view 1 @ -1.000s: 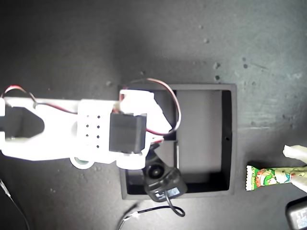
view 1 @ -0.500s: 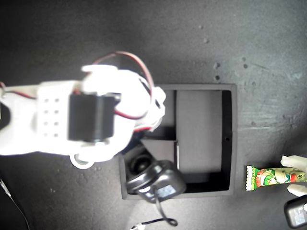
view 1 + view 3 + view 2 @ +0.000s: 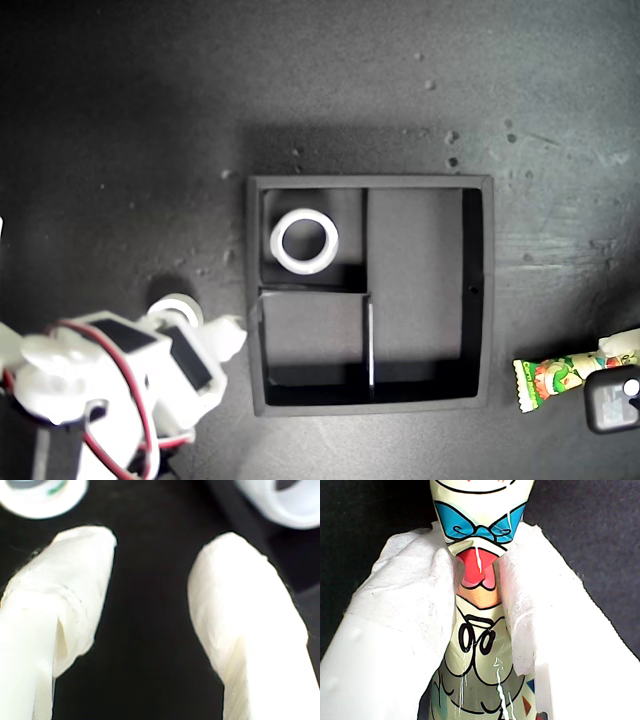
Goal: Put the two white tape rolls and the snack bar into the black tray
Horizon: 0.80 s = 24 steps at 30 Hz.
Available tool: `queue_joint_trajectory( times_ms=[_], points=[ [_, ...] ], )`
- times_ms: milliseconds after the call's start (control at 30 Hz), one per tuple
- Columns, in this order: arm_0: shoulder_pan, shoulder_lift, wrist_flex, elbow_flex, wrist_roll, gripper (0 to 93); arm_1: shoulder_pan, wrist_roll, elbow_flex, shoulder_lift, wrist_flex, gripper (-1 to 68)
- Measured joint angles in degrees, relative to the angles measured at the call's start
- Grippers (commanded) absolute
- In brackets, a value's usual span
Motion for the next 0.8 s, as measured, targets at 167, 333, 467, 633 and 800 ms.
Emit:
queue_joint_trajectory(
  times_ms=[167, 333, 467, 633, 800],
  points=[
    [3.16, -2.02, 0.0, 5.27, -4.75, 13.9, 3.6, 9.32, -5.8, 0.7, 2.37, -0.5],
    [7.29, -6.5, 0.0, 10.81, -9.49, 15.1, 7.56, 10.55, -10.72, 0.7, 5.01, -0.6],
    [7.38, -7.03, -2.02, 16.96, -12.22, 15.3, 13.36, -1.32, -16.52, 0.7, 13.18, -0.6],
    [8.7, -6.77, -7.12, 22.41, -14.15, 15.3, 20.83, -28.21, -22.59, 0.62, 14.94, -0.6],
    [9.23, -4.75, -13.1, 27.69, -16.0, 15.4, 23.99, -60.29, -32.43, -0.62, 15.64, -0.6]
  ],
)
